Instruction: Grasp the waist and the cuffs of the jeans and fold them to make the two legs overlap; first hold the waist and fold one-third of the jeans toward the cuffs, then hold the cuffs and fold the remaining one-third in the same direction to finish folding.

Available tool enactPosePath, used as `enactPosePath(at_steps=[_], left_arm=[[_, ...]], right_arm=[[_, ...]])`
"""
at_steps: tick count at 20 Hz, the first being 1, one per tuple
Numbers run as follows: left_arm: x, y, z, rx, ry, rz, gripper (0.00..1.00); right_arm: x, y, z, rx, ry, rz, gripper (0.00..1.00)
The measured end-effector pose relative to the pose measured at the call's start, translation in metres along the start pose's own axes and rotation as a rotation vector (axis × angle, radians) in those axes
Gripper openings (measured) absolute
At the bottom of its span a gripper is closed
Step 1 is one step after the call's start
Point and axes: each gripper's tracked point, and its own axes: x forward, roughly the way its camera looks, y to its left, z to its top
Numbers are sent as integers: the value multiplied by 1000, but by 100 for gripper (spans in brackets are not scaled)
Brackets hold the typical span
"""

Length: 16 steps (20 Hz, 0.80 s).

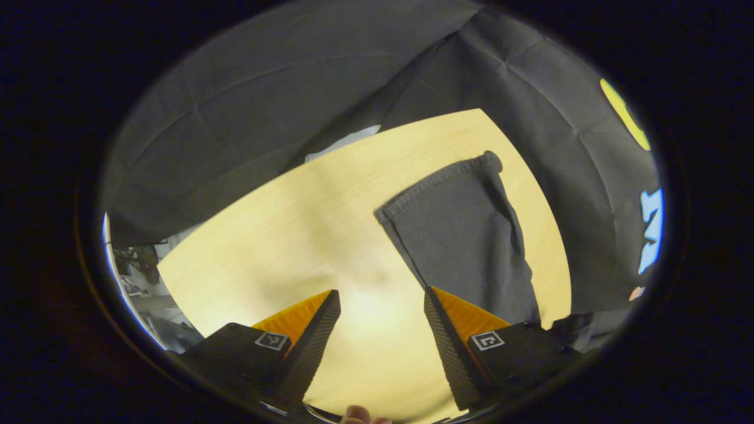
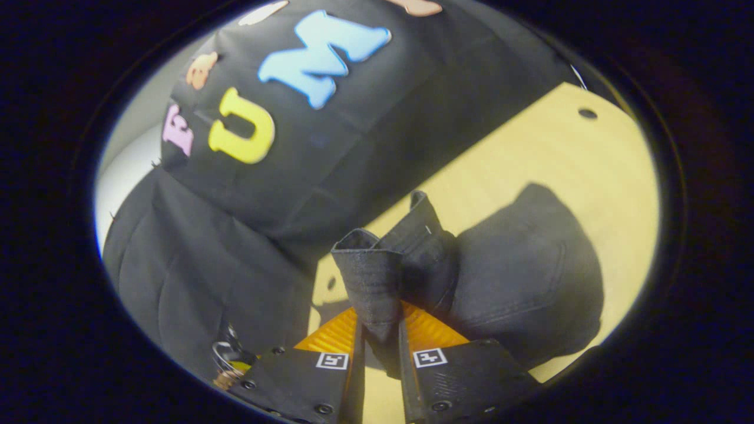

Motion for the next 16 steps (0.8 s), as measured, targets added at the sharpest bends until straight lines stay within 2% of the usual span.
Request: enactPosePath(at_steps=[1, 2, 5, 6, 7, 8, 9, 10, 11, 12, 13, 15, 16], left_arm=[[2, 3, 13, 37, -15, 9, 96], [1, 5, 26, 92, -34, 17, 96], [4, -9, 70, 346, -56, 35, 97], [8, -18, 79, 442, -50, 30, 96], [11, -25, 88, 537, -37, 30, 96], [16, -29, 98, 620, -30, 36, 96], [20, -32, 101, 683, -9, 37, 94], [12, -33, 98, 718, 33, 24, 96], [15, -33, 89, 741, 72, 16, 92], [21, -26, 83, 756, 106, 35, 92], [22, -20, 79, 757, 139, 66, 95], [22, -16, 73, 715, 211, 108, 95], [25, -22, 76, 672, 197, 77, 96]], right_arm=[[8, -13, -27, -27, 72, -40, 25], [16, -13, -46, -37, 120, -56, 19], [-4, -2, -30, -27, 132, -64, 36], [-17, 3, -28, -15, 131, -40, 56], [-20, 1, -21, -37, 119, -54, 75], [-46, -5, -20, -88, 93, -76, 95], [-56, -12, -14, -143, 75, -106, 96], [-68, -19, -19, -185, 70, -145, 96], [-84, -30, -20, -203, 60, -182, 96], [-98, -40, -21, -198, 49, -210, 95], [-111, -48, -21, -175, 43, -229, 96], [-131, -62, -26, -109, 38, -269, 96], [-135, -71, -31, -78, 35, -288, 96]])
